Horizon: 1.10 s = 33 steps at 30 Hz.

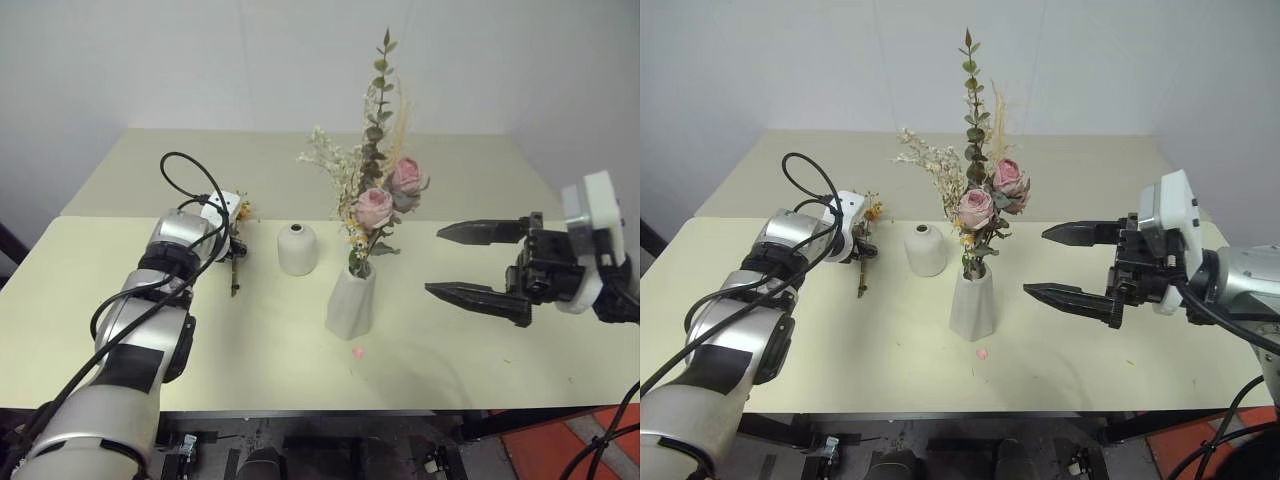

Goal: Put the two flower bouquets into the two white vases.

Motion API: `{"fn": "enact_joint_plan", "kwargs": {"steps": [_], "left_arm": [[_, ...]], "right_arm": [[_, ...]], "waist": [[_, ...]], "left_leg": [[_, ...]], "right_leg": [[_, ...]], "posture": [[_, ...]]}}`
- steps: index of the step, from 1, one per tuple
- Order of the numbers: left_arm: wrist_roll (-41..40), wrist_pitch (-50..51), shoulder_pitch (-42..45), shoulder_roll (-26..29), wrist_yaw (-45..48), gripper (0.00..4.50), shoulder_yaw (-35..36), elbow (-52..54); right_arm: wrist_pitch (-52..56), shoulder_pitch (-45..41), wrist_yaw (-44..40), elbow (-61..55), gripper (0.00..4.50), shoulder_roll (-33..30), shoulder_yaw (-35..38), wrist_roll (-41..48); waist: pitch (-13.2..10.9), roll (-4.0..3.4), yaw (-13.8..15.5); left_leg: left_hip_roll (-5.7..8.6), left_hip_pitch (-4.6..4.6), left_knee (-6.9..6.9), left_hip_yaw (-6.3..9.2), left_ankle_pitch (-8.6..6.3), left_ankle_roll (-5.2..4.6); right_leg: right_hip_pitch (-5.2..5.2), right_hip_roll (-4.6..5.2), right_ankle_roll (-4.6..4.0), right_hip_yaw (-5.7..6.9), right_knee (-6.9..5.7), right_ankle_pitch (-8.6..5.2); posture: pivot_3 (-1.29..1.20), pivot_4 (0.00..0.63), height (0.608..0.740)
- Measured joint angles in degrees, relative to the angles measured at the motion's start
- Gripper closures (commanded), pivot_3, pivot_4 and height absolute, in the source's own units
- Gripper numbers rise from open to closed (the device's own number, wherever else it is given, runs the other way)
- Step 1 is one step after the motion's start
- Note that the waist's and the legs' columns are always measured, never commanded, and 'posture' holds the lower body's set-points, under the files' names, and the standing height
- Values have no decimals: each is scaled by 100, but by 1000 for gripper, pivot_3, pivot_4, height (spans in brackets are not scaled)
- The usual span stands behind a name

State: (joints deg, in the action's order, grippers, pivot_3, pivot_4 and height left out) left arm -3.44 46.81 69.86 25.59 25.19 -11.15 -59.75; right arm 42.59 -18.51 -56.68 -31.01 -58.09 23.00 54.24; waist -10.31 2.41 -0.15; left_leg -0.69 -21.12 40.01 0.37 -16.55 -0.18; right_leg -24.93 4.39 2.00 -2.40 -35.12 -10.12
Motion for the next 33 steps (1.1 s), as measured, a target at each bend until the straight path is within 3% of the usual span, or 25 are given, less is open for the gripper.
{"fn": "enact_joint_plan", "kwargs": {"steps": [6, 7, 13, 18, 23, 28, 33], "left_arm": [[121, -26, 82, -71, 82, 4357, 178, -205], [128, -2, 73, -59, 84, 4457, 216, -189], [-60, -218, -491, 134, -235, 4457, 991, 442], [-1000, -1072, -1725, 158, 195, 4457, 2173, 2550], [-2131, -1426, -1923, 134, 1016, 4457, 2935, 4072], [-2866, -1483, -1917, 90, 1979, 4457, 3006, 4404], [-3059, -1706, -1603, -208, 2440, 4457, 2859, 4176]], "right_arm": [[30, 110, -59, 70, 0, -157, 40, 54], [34, 143, -79, 73, 0, -195, 53, 66], [50, 188, -215, 237, 0, -296, 92, 118], [52, 209, -62, 353, 0, -103, -24, 91], [42, 177, 162, 469, 0, 184, -188, -4], [17, 53, 431, 714, 0, 374, -385, -273], [-48, -244, 567, 1204, 0, 467, -617, -685]], "waist": [[3, 1, -58], [3, 1, -73], [3, 1, -118], [2, 2, -50], [3, 2, 36], [3, 2, 43], [3, 2, 31]], "left_leg": [[-1, 2, -1, 1, 0, 0], [-1, 2, -1, 1, 0, 0], [-7, -2, -2, -1, 0, 0], [-10, -26, 0, 1, 0, 1], [-3, -28, 8, 1, 0, 1], [-3, -14, 10, -1, 0, 1], [-2, -18, 13, -1, 0, 0]], "right_leg": [[1, -2, 3, -2, -3, 0], [0, -2, 3, -3, -3, 0], [-13, -2, 2, -6, -11, 2], [-35, 3, 1, -1, -14, 7], [-23, 6, 9, 1, 0, 13], [-14, 2, 9, 0, 6, 12], [-14, 1, 9, 0, 10, 12]], "posture": [[0, 150, 740], [0, 150, 740], [0, 150, 740], [0, 150, 740], [0, 150, 740], [0, 150, 740], [0, 150, 740]]}}
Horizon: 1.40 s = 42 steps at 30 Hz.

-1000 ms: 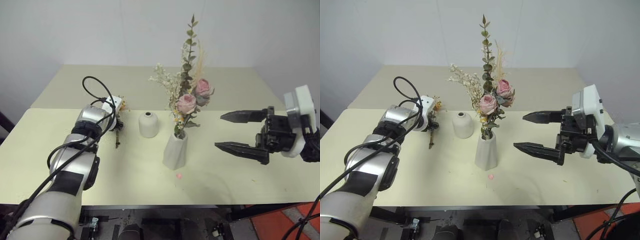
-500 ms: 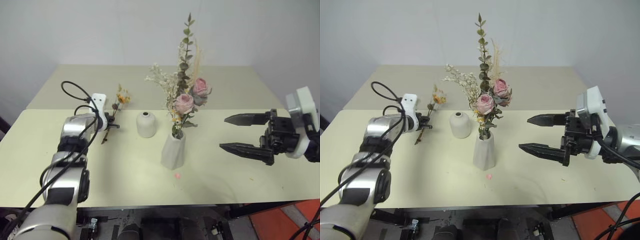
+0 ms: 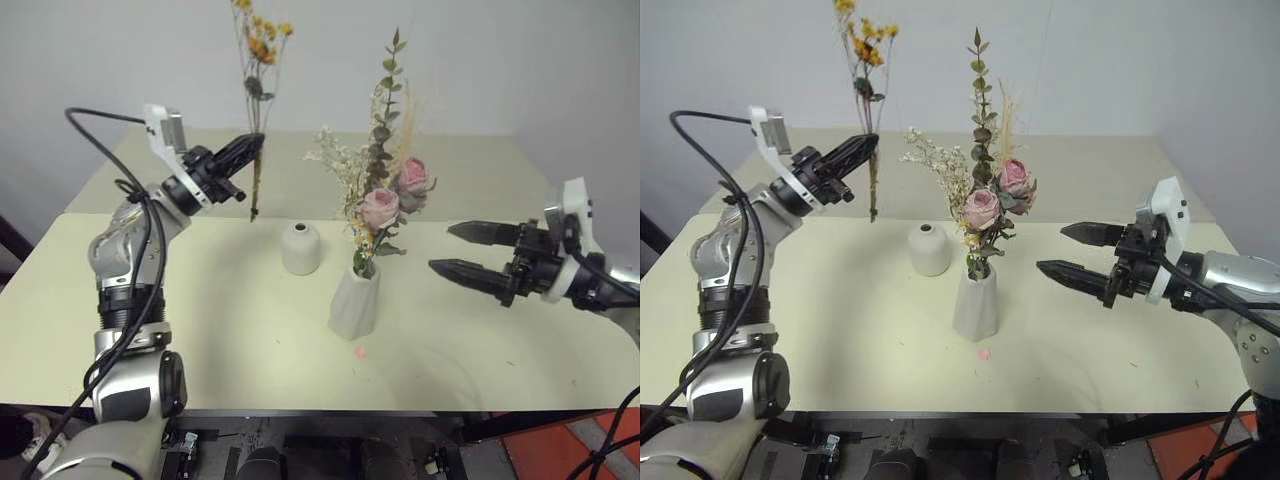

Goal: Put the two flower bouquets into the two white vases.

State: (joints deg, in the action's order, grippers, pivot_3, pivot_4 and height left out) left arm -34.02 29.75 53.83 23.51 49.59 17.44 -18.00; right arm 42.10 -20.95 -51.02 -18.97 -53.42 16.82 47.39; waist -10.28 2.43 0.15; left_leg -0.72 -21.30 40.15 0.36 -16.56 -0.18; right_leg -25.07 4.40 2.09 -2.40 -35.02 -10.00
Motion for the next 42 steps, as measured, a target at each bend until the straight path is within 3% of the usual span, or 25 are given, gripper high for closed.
{"fn": "enact_joint_plan", "kwargs": {"steps": [9, 20, 42], "left_arm": [[92, -939, 452, -462, 368, 4457, -194, -1102], [639, -2081, 681, -916, 41, 4457, -338, -2444], [926, -2456, 618, -1042, 37, 4457, -418, -2796]], "right_arm": [[-255, -605, 24, 733, 0, 240, -382, -592], [-257, -474, 57, 574, 0, 259, -285, -647], [-161, -232, 307, 209, 0, 259, -146, -553]], "waist": [[0, 0, -81], [0, 0, -84], [0, 0, -84]], "left_leg": [[0, 1, -1, 0, 0, 0], [1, -7, -1, 1, -1, -2], [0, -6, -1, 1, -2, -3]], "right_leg": [[0, -1, 0, -2, 0, 0], [-2, 0, 1, -1, 0, 0], [-3, 0, 1, -1, 1, 0]], "posture": [[0, 150, 740], [0, 150, 740], [0, 150, 740]]}}
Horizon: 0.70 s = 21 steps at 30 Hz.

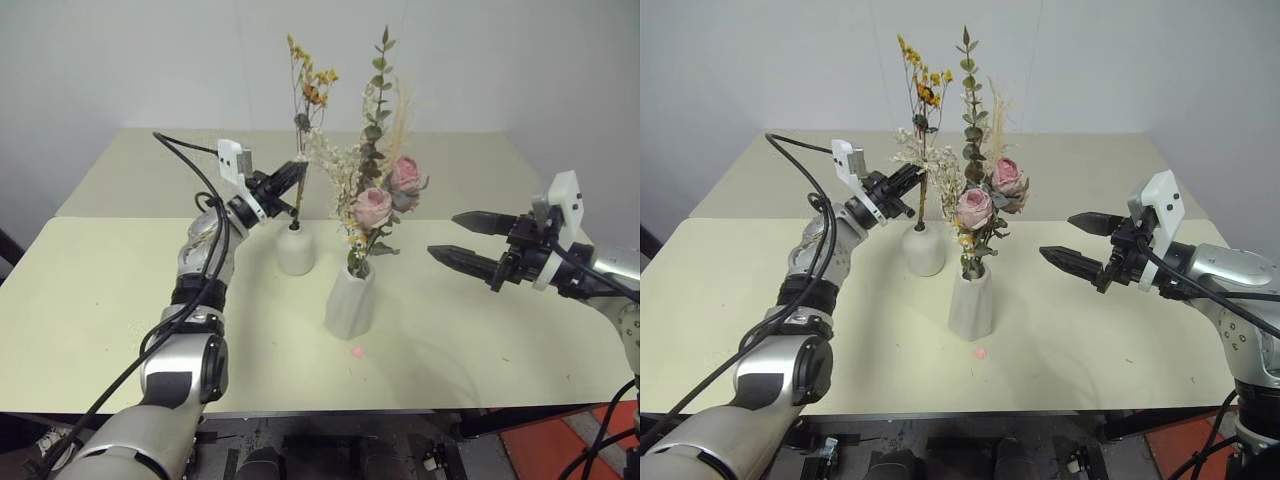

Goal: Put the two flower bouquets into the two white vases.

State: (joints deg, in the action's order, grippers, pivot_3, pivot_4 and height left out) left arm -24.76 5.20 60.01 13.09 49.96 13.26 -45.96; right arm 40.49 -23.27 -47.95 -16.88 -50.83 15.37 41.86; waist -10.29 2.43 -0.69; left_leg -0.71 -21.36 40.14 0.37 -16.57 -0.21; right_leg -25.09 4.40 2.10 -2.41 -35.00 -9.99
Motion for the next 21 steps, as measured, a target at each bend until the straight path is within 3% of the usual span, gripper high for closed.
{"fn": "enact_joint_plan", "kwargs": {"steps": [21], "left_arm": [[61, 89, -241, 37, -300, 4457, 33, 132]], "right_arm": [[-2, 111, 67, -47, 0, 64, 32, -15]], "waist": [[0, 0, 0]], "left_leg": [[0, 1, 0, 0, 0, 0]], "right_leg": [[0, 0, 0, -1, 0, 0]], "posture": [[0, 150, 740]]}}
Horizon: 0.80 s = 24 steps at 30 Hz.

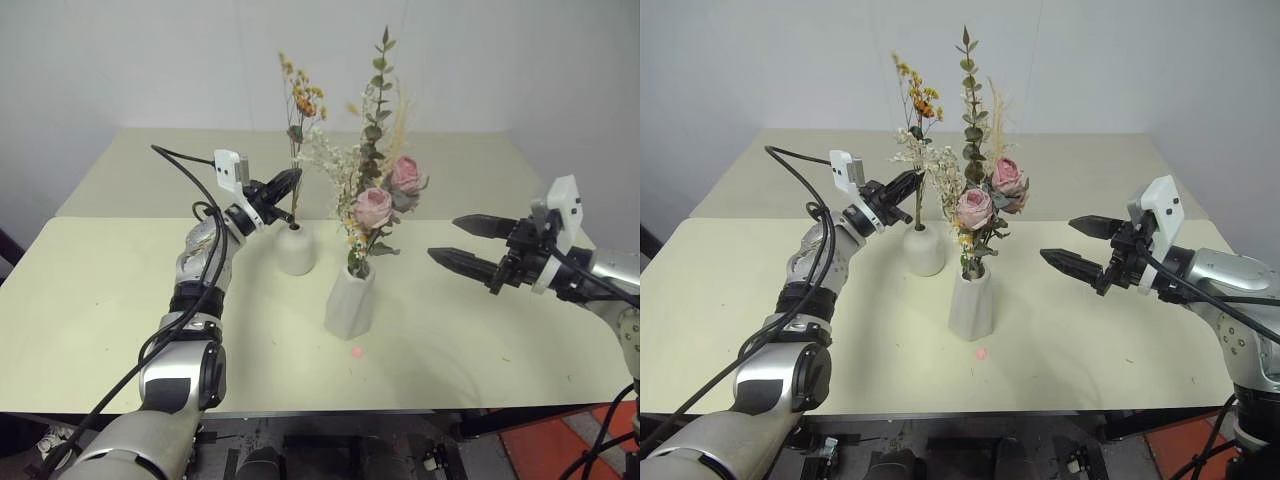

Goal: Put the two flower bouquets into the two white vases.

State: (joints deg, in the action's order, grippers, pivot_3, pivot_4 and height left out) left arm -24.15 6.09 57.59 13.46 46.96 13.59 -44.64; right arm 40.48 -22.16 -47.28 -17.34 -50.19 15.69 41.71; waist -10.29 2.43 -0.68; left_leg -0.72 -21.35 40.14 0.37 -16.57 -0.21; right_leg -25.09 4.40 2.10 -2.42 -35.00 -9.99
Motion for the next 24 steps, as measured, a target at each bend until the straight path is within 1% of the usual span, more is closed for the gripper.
{"fn": "enact_joint_plan", "kwargs": {"steps": [6, 10, 11, 12, 15, 21, 24], "left_arm": [[1, 23, -3, -5, -1, 4457, -7, 13], [2, 174, -128, 21, 48, 4457, -65, 247], [1, 248, -190, 42, 77, 4026, -99, 325], [1, 395, -269, 80, 117, 3850, -141, 413], [-82, 974, -707, 266, 152, 2894, -230, 1114], [-502, 2056, -2049, 778, -82, 952, -125, 3107], [-759, 2527, -2684, 1204, -192, 18, 32, 4137]], "right_arm": [[-1, -3, -4, 0, 0, 24, -2, -2], [-1, 6, -13, 1, 0, 24, -2, -2], [-1, 11, -15, 2, 0, 24, -2, -2], [-1, 15, -18, 3, 0, 24, -2, -2], [-2, 21, -53, 24, 0, 24, -5, -15], [-32, -11, -229, 222, 0, 21, -61, -120], [-78, -39, -335, 311, 0, 20, -110, -178]], "waist": [[0, 0, -6], [0, 0, -7], [0, 0, -9], [0, 0, -11], [0, 0, -36], [0, -1, -28], [0, -1, -26]], "left_leg": [[0, 1, 0, 0, 0, 0], [0, 1, -1, 0, 0, 0], [0, 1, 0, 0, 0, 0], [0, 1, 0, 0, 0, 0], [-2, 3, -3, 0, 0, 0], [-7, 7, -3, 0, 0, 0], [-8, 8, -5, 0, 0, 0]], "right_leg": [[0, -1, 0, 0, 0, 0], [0, 0, 0, 0, -1, 0], [0, -1, 0, 0, -1, 0], [0, -1, 0, -1, -2, 0], [-1, -2, 0, -2, -4, 0], [-3, -2, 0, -3, -6, 0], [-3, -3, -1, -3, -5, 0]], "posture": [[0, 150, 740], [0, 150, 740], [0, 150, 740], [0, 150, 740], [0, 150, 740], [0, 150, 740], [0, 150, 740]]}}
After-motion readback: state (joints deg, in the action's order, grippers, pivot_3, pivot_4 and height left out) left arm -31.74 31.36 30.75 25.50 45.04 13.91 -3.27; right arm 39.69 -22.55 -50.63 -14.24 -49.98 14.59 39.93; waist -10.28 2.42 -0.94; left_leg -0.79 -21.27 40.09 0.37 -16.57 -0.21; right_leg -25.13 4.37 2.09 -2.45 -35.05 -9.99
